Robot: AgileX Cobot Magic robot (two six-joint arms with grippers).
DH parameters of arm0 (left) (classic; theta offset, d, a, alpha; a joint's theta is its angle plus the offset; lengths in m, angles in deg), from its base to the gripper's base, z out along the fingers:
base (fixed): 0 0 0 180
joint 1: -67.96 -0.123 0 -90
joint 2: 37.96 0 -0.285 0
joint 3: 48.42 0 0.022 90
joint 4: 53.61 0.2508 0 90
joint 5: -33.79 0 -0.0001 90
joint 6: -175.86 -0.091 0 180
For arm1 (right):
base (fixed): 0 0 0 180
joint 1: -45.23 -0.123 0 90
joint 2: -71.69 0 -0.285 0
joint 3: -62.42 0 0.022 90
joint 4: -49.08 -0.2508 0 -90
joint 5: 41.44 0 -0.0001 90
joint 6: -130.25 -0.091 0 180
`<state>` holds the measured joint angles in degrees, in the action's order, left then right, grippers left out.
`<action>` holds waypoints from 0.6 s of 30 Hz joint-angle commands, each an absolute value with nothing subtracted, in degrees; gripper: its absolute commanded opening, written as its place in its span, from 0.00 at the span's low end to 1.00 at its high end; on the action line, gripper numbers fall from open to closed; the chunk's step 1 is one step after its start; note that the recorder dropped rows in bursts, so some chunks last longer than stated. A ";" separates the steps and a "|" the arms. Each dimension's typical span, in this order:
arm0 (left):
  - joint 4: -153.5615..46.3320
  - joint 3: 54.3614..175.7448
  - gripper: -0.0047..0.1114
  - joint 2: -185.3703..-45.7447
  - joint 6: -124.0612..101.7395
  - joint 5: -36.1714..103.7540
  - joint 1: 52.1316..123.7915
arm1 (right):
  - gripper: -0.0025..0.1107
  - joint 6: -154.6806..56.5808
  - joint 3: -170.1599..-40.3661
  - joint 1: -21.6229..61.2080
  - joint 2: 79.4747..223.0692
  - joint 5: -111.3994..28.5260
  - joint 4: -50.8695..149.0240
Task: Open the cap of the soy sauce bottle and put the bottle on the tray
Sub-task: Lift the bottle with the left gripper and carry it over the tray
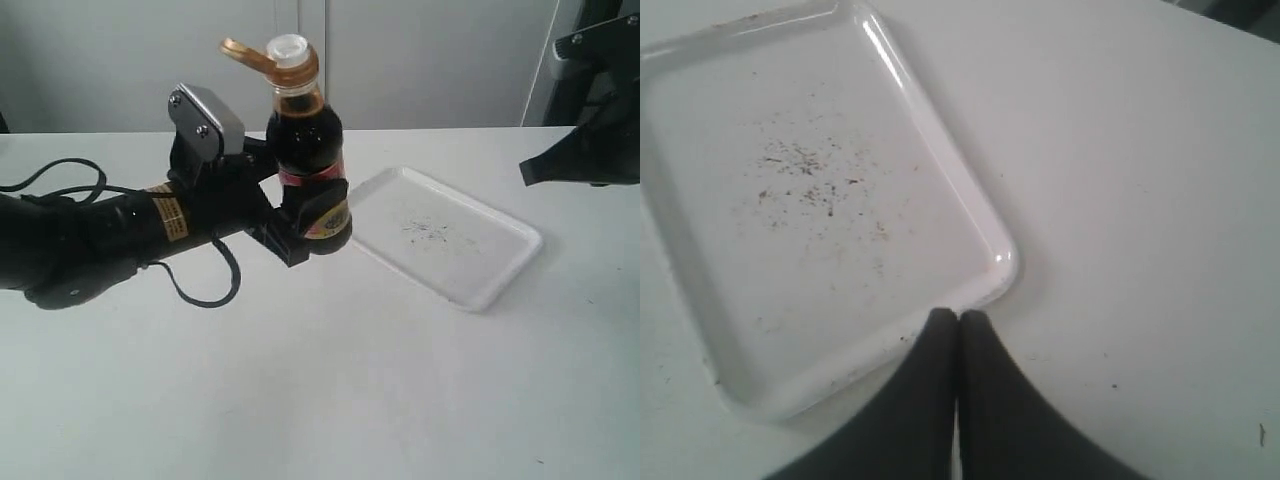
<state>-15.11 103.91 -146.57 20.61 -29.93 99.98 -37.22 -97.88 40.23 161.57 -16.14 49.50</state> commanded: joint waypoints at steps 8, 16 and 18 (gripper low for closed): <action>-18.04 114.00 0.04 -152.46 22.12 -36.17 101.39 | 0.02 -36.80 -97.50 41.99 163.45 -21.40 49.93; -18.04 123.66 0.04 -159.31 24.63 -36.17 103.73 | 0.02 -36.92 -97.50 41.99 164.27 -22.72 49.82; -18.04 127.18 0.04 -161.17 24.71 -34.72 104.77 | 0.02 -37.04 -97.50 41.99 164.27 -22.72 49.82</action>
<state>-16.45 123.61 -161.23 24.00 -29.76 103.69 -37.14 -97.88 41.57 164.25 -21.94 49.50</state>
